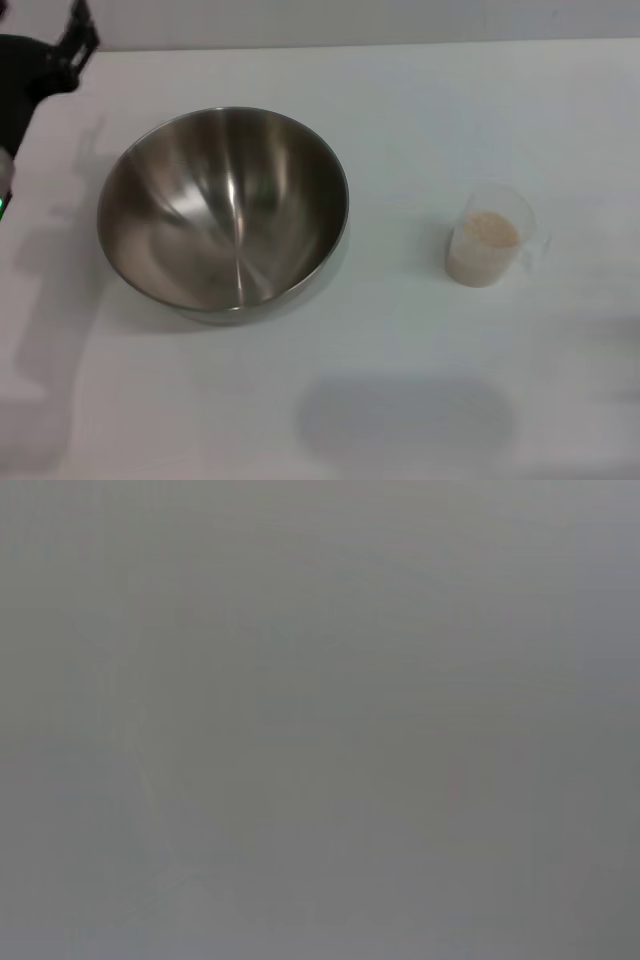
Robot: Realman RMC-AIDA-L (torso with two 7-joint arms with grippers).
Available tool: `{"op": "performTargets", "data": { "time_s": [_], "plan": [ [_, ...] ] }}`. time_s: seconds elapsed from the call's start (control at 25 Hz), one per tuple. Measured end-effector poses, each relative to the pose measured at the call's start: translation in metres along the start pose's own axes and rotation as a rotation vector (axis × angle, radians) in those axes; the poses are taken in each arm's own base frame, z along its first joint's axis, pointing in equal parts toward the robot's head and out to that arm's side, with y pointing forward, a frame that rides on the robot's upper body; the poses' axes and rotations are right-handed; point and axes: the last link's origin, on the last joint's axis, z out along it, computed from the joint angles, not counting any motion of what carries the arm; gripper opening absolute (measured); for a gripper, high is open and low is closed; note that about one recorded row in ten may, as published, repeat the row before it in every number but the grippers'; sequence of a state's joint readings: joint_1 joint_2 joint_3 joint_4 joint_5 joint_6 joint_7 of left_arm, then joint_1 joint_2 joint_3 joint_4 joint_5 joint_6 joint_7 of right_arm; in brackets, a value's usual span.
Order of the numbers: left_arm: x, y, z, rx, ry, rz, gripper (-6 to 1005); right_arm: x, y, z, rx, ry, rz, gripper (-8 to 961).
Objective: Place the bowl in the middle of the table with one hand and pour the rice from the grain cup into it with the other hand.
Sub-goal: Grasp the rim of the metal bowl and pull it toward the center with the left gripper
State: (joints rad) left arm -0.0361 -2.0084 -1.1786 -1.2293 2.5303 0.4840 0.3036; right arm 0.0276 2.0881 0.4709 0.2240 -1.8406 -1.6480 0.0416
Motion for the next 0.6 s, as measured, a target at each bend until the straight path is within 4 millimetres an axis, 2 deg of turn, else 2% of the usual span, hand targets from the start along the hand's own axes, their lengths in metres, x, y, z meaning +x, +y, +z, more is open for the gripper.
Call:
{"op": "performTargets", "data": {
  "time_s": [0.24, 0.44, 0.6],
  "plan": [
    [0.034, -0.005, 0.022, -0.125, -0.363, -0.038, 816, 0.001, 0.000, 0.000, 0.001, 0.006, -0.004, 835],
    [0.046, -0.007, 0.021, -0.177, -0.511, -0.068, 818, 0.002, 0.000, -0.001, 0.000, 0.011, -0.005, 838],
    [0.045, -0.007, 0.020, -0.219, -0.585, -0.083, 819, 0.002, 0.001, -0.001, -0.012, 0.016, -0.005, 837]
  ]
}}
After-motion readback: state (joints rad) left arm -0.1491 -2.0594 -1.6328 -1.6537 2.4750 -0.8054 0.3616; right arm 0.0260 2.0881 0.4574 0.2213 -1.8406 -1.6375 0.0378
